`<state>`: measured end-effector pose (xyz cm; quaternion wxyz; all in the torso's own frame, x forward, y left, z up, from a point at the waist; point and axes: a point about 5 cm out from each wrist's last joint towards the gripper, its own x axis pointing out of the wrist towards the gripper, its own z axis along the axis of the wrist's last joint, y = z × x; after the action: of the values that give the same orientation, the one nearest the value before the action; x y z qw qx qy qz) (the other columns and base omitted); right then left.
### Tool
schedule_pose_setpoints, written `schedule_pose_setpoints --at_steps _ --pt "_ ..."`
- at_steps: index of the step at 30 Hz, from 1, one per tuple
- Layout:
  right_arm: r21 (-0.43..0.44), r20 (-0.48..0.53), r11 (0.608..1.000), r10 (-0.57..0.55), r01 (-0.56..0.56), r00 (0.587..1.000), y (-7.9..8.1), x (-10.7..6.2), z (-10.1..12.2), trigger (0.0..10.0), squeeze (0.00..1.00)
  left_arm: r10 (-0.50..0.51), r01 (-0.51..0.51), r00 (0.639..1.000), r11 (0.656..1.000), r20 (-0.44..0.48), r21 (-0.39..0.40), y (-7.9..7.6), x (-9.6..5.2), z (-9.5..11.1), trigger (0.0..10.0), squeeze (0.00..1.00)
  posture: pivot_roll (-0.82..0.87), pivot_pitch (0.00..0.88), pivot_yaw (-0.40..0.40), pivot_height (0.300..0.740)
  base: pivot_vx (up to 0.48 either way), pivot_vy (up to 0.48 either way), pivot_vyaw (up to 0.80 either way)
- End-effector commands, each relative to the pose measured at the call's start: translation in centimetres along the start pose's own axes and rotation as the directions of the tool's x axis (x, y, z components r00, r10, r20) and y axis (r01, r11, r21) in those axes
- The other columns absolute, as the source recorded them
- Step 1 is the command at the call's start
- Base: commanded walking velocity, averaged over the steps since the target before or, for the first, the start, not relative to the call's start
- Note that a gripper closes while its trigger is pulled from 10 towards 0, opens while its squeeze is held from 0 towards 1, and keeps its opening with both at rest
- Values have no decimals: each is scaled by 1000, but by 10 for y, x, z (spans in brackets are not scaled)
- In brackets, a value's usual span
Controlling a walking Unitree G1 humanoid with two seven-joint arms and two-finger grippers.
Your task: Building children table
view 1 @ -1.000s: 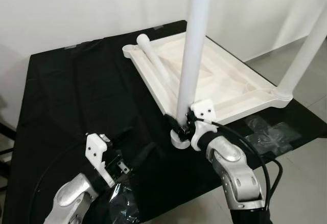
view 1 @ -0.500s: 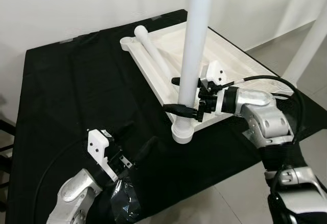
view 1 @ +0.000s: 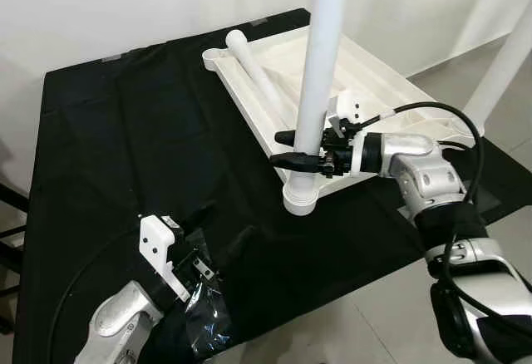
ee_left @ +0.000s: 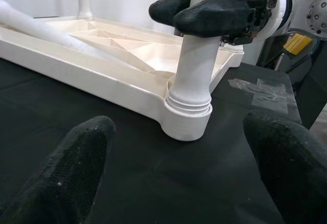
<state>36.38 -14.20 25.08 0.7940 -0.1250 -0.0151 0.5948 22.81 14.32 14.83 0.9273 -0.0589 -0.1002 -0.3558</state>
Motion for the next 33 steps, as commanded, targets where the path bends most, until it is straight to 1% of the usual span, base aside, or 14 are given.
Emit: schedule_pose_setpoints --at_steps 1,5,8,9,10,11,15,21,22,23,24,31,32,33 --pt "50 -35 999 8 -7 999 3 -3 -16 0 0 3 -3 1000 1000 -26 7 0 -5 -1 10000 0 -12 250 30 740 0 0 0" --pt "45 -47 998 -48 50 998 10 -3 -28 0 0 3 -3 1000 1000 -25 5 0 -4 -1 10000 0 -18 249 16 740 0 0 0" --pt "105 -77 946 -299 306 951 26 13 -48 0 0 7 -6 1000 1000 -24 7 1 -3 -1 10000 0 -24 246 -3 740 0 0 0" --pt "212 -131 841 -480 498 867 54 29 -67 0 0 11 -10 1000 1000 -22 10 3 -2 -1 10000 0 -31 246 6 740 0 0 0" --pt "212 -131 841 -480 498 867 54 29 -67 0 0 11 -10 1000 1000 -22 10 3 -2 -1 10000 0 -31 246 6 740 0 0 0" --pt "262 -186 745 -585 614 789 78 35 -77 0 0 14 -14 1000 1000 -22 12 5 -2 -1 10000 0 -35 244 16 740 0 0 0" --pt "176 -202 739 -619 650 759 102 49 -75 0 0 16 -15 1000 1000 -27 14 10 1 -3 10000 0 -69 207 32 740 0 0 0" --pt "172 -186 751 -611 638 769 96 52 -74 0 0 0 1 999 1000 -32 9 12 5 -7 10000 0 -61 172 18 740 0 0 0" --pt "212 -163 768 -582 605 797 90 52 -72 10000 0 7 -7 1000 1000 -28 13 13 7 -8 10000 0 -64 153 17 740 0 0 0" --pt "212 -163 768 -582 605 797 90 52 -72 10000 0 7 -7 1000 1000 -28 13 13 7 -8 10000 0 -64 153 17 740 0 0 0" --pt "238 -134 789 -551 567 824 85 51 -69 10000 1000 15 -15 1000 1000 -25 16 14 8 -9 10000 0 -62 144 14 740 0 0 0" --pt "191 105 950 -271 248 957 71 40 -27 10000 1000 20 -19 1000 1000 -20 18 13 10 -11 10000 0 -59 135 11 740 0 0 0" --pt "103 115 984 -159 148 981 68 30 -16 10000 212 16 -15 1000 1000 -20 16 12 10 -11 10000 0 -53 136 11 740 0 0 0" --pt "65 96 991 -119 114 988 67 27 -15 10000 0 15 -14 1000 1000 -20 16 12 10 -11 10000 0 -53 136 11 740 0 0 0"
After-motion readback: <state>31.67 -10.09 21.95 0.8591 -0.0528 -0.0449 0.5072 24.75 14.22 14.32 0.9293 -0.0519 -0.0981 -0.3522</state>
